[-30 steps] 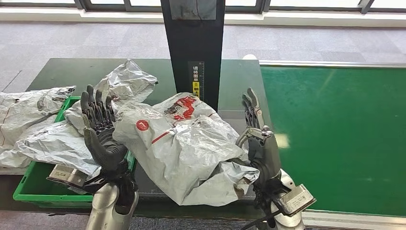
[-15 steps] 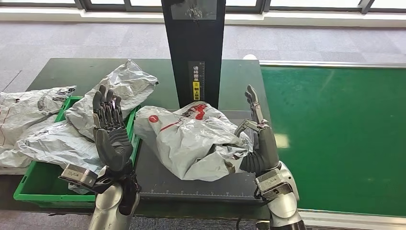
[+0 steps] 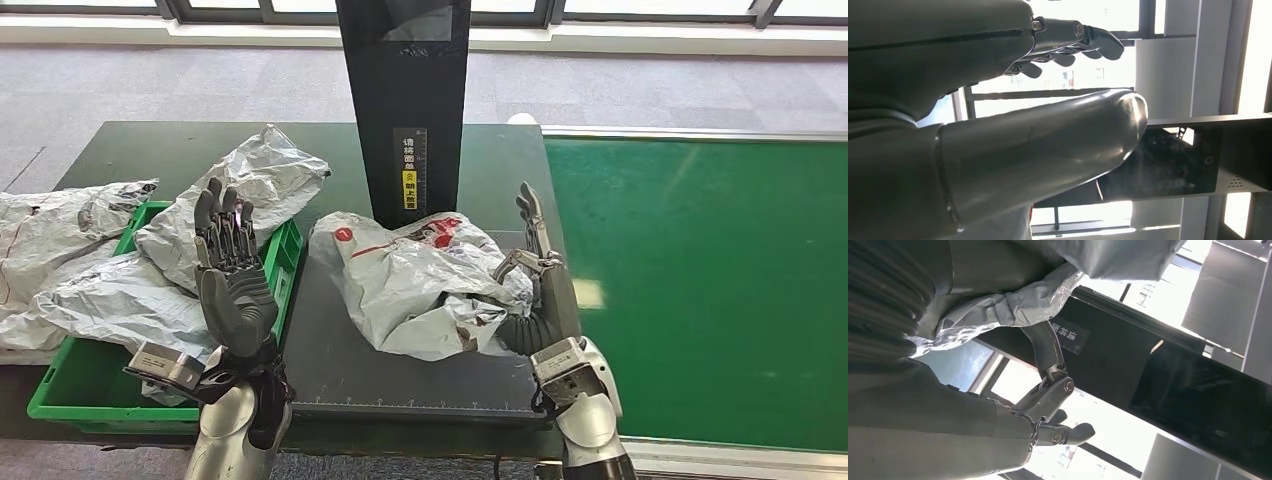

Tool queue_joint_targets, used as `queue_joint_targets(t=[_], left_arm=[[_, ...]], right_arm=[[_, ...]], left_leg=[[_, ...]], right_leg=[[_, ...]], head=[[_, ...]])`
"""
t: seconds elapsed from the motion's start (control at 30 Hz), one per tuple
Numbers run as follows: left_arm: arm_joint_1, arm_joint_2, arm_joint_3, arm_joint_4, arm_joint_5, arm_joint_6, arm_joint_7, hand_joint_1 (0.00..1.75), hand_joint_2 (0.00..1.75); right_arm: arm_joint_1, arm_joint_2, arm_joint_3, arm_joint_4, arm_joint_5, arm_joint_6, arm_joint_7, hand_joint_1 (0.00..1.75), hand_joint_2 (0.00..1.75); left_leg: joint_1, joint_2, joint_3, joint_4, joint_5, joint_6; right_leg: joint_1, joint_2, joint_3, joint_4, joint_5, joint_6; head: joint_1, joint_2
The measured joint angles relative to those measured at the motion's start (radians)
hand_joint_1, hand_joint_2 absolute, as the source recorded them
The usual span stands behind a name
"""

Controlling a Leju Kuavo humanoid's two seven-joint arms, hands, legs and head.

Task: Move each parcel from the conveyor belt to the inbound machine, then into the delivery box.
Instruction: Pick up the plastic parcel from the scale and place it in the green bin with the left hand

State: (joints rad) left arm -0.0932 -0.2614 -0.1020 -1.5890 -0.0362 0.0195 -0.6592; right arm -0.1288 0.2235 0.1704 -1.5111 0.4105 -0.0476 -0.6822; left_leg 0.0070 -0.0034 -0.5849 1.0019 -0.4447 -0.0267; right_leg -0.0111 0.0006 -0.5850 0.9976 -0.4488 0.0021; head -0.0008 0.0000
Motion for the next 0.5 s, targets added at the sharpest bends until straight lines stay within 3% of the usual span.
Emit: queue_joint_targets(t=[0.07,0.2,0.27,0.4,0.43,0.5], left_arm=[[0.0,0.0,0.0,0.001,0.0,0.0,0.0,0.0,0.0],[0.0,0.0,0.0,0.002,0.0,0.0,0.001,0.0,0.0],[0.0,0.0,0.0,0.003,0.0,0.0,0.006,0.0,0.0],[0.0,-0.001,0.0,0.006,0.0,-0.003,0.016,0.0,0.0],[0.0,-0.001,-0.001,0.008,0.0,-0.003,0.017,0.0,0.0],[0.0,-0.001,-0.001,0.011,0.001,-0.003,0.018,0.0,0.0]], right_arm=[[-0.001,0.0,0.0,0.003,0.0,0.0,0.0,0.0,1.75],[-0.002,0.0,-0.001,0.009,0.02,-0.014,0.018,0.0,0.0],[-0.013,0.0,-0.007,0.054,0.146,-0.096,0.134,0.0,0.0],[-0.046,0.0,-0.042,0.287,0.674,-0.32,0.601,0.0,0.0],[-0.05,0.0,-0.05,0.337,0.744,-0.346,0.649,0.0,0.0],[-0.059,0.002,-0.058,0.402,0.763,-0.361,0.628,0.0,0.0]], left_leg=[[0.0,0.0,0.0,0.0,0.0,0.0],[0.0,0.0,0.0,0.0,0.0,0.0],[0.0,0.0,0.0,0.0,0.0,0.0],[0.0,-0.001,0.0,0.0,0.001,0.001],[0.0,-0.002,-0.001,0.0,0.001,0.002],[0.0,-0.001,-0.002,0.0,0.002,0.001]], right_leg=[[0.0,0.0,0.0,0.0,0.0,0.0],[0.0,0.0,0.0,0.0,0.0,0.0],[0.0,0.0,0.001,0.0,0.0,0.0],[0.0,-0.002,0.001,0.0,0.0,0.0],[0.0,-0.003,0.0,0.0,0.001,0.0],[0.0,-0.002,-0.001,0.0,0.002,-0.001]], head=[[0.0,0.0],[0.0,0.0],[0.0,0.0],[0.0,0.0],[0.0,0.0],[0.0,0.0]])
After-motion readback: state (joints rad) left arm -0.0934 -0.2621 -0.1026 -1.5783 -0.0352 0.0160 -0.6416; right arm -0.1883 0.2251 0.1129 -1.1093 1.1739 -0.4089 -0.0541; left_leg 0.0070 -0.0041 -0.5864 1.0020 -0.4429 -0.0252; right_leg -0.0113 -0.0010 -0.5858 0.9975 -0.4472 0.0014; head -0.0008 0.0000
